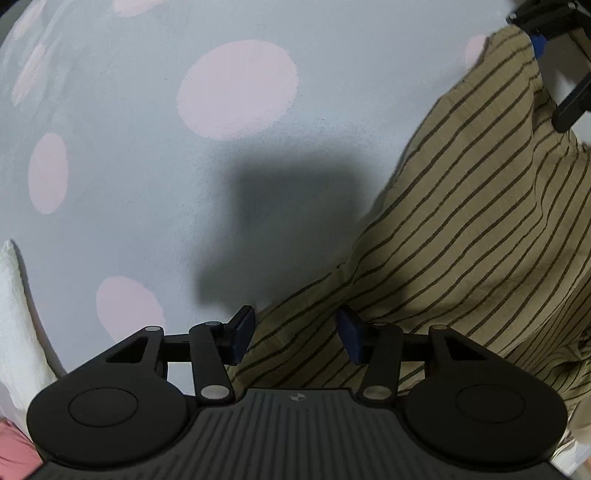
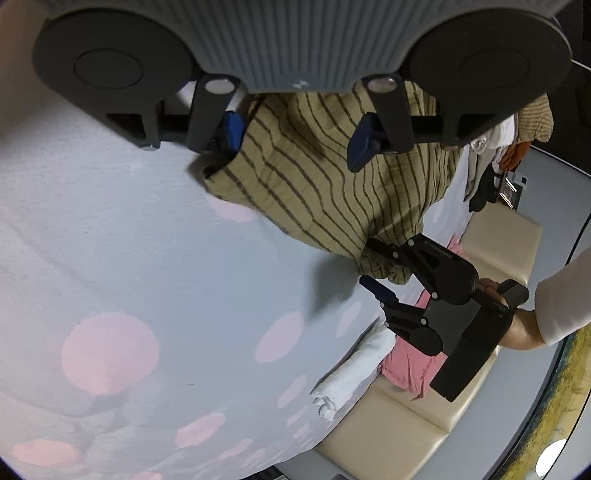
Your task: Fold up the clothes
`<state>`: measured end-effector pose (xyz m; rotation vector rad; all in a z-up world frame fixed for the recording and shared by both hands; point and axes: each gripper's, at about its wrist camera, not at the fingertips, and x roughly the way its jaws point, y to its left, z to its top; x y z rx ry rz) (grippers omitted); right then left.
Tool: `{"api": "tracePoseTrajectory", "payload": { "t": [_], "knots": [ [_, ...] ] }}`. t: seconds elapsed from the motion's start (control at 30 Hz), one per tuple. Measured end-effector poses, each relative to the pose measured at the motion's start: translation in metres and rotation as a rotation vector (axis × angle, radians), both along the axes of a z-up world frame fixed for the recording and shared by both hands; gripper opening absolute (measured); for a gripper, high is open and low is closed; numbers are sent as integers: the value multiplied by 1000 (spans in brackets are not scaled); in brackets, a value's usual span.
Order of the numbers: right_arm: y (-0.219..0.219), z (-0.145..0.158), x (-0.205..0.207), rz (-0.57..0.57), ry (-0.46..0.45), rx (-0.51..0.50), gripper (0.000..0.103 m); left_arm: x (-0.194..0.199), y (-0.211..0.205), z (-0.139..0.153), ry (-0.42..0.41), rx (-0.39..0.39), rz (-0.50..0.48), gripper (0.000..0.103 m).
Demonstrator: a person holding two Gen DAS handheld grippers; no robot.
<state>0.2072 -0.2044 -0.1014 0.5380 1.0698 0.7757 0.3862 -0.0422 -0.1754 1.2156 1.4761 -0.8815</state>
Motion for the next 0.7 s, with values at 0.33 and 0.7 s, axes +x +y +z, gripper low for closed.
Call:
{"api": "tracePoseTrajectory", "payload": {
  "t": [0.33, 0.7],
  "knots": [
    [8, 4, -4, 3, -59, -39, 12, 6, -24, -13, 69, 22, -32, 7],
    [0, 13, -4, -35, -96, -55, 2, 19, -43, 2, -12, -21, -26, 4]
  ]
}}
